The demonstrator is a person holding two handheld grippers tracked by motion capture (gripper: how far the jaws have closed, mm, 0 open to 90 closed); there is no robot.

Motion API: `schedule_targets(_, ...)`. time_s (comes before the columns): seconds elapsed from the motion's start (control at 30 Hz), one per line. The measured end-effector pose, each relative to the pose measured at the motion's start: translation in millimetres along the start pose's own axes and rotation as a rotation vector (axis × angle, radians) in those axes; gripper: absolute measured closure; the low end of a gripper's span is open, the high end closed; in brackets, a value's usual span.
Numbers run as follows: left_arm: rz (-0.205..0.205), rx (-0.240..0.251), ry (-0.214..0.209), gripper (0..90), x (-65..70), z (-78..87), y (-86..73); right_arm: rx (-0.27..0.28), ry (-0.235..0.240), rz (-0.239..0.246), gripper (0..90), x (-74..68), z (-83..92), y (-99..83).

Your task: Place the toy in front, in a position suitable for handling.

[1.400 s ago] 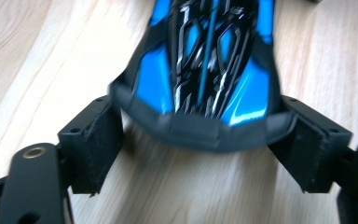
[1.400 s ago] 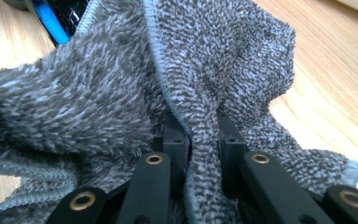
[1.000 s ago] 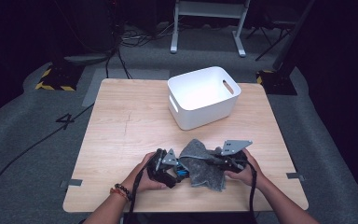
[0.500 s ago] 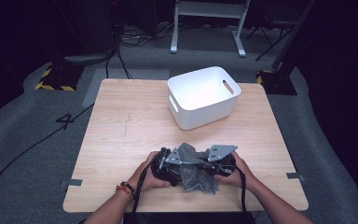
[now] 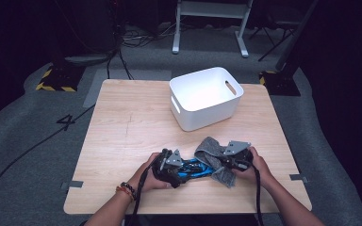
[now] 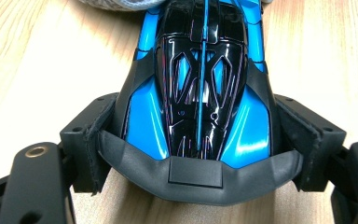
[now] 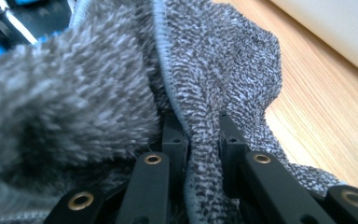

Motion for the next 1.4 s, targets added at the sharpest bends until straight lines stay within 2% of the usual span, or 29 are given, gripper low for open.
schedule_targets(0.03,0.0,0.0,0.0,22.9,0.0,0.0,0.0,0.01,-0.015,-0.003,78.5,1.9,0.8,2.1)
schedule_targets(0.07,-0.001,0.0,-0.001,22.9,-0.1,-0.1,0.0,0.036,-0.008,-0.023,78.6,2.0,2.3,5.4)
schedule_targets(0.1,0.0,0.001,-0.001,22.8,0.0,-0.2,0.2,0.069,0.032,-0.052,78.7,0.0,4.8,9.6)
schedule_targets(0.13,0.0,0.0,-0.001,22.8,0.0,-0.3,0.3,0.069,0.032,-0.052,78.7,0.0,4.8,9.6)
schedule_targets(0.17,0.0,0.0,-0.001,22.8,0.0,-0.3,0.3,0.127,0.08,-0.057,78.7,-9.9,8.7,20.2)
schedule_targets(0.2,0.0,0.0,-0.001,22.8,0.0,-0.3,0.3,0.127,0.08,-0.057,78.7,-9.9,8.7,20.2)
schedule_targets(0.3,0.0,0.0,-0.001,22.8,0.1,-0.3,0.3,0.183,0.173,-0.05,78.6,-33.0,10.3,35.1)
schedule_targets(0.33,0.0,0.0,-0.001,22.8,0.0,-0.3,0.3,0.172,0.208,-0.013,78.5,-50.8,4.4,39.5)
schedule_targets(0.37,0.0,0.0,-0.001,22.8,0.0,-0.3,0.3,0.172,0.208,-0.013,78.5,-50.8,4.4,39.5)
schedule_targets(0.43,0.0,0.0,-0.001,22.7,0.0,-0.2,0.1,0.16,0.22,0.005,78.2,-63.4,-6.0,37.6)
schedule_targets(0.5,0.001,0.0,0.0,22.7,0.1,-0.1,0.1,0.154,0.226,-0.004,78.2,-60.8,-5.8,38.0)
schedule_targets(0.7,0.0,0.0,0.0,22.7,0.0,-0.1,0.1,0.138,0.173,-0.034,78.2,-42.2,-9.0,31.3)
schedule_targets(0.83,-0.001,0.0,-0.002,22.8,-0.1,-0.2,0.2,0.132,0.145,-0.012,77.9,-39.1,-9.2,30.5)
schedule_targets(0.97,0.003,-0.009,0.001,22.9,0.5,0.3,0.7,0.133,0.134,-0.01,77.6,-35.8,-8.4,29.6)
schedule_targets(1.03,0.004,-0.014,-0.008,23.1,0.8,1.7,1.0,0.136,0.125,-0.021,77.7,-32.1,-6.7,28.8)
schedule_targets(1.07,0.005,-0.018,-0.016,23.9,1.1,2.9,0.7,0.131,0.09,-0.028,77.8,-26.6,-5.2,27.6)
schedule_targets(1.1,0.004,-0.02,-0.016,24.1,1.2,3.9,0.2,0.128,0.076,-0.034,77.8,-23.2,-5.3,26.2)
schedule_targets(1.2,0.004,-0.019,-0.011,24.1,2.3,8.0,-0.2,0.123,0.069,-0.061,77.8,-16.4,-6.2,22.9)
schedule_targets(1.27,0.002,-0.007,-0.011,24.3,1.9,10.7,-0.6,0.107,0.041,-0.082,77.7,-7.5,-8.3,18.8)
schedule_targets(1.4,0.005,0.004,-0.026,24.3,0.4,13.1,-4.2,0.102,0.022,-0.113,77.4,-0.7,-11.8,16.6)
Point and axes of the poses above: each handheld gripper's, and its own axes: z roughly backward along the jaws, y roughly out of its top, x roughly to its right, the point moved 3 cm from there along -z, roughly forward along the jaws, and after that the axes turned 14 degrees about -z, right-handed, at the moved point
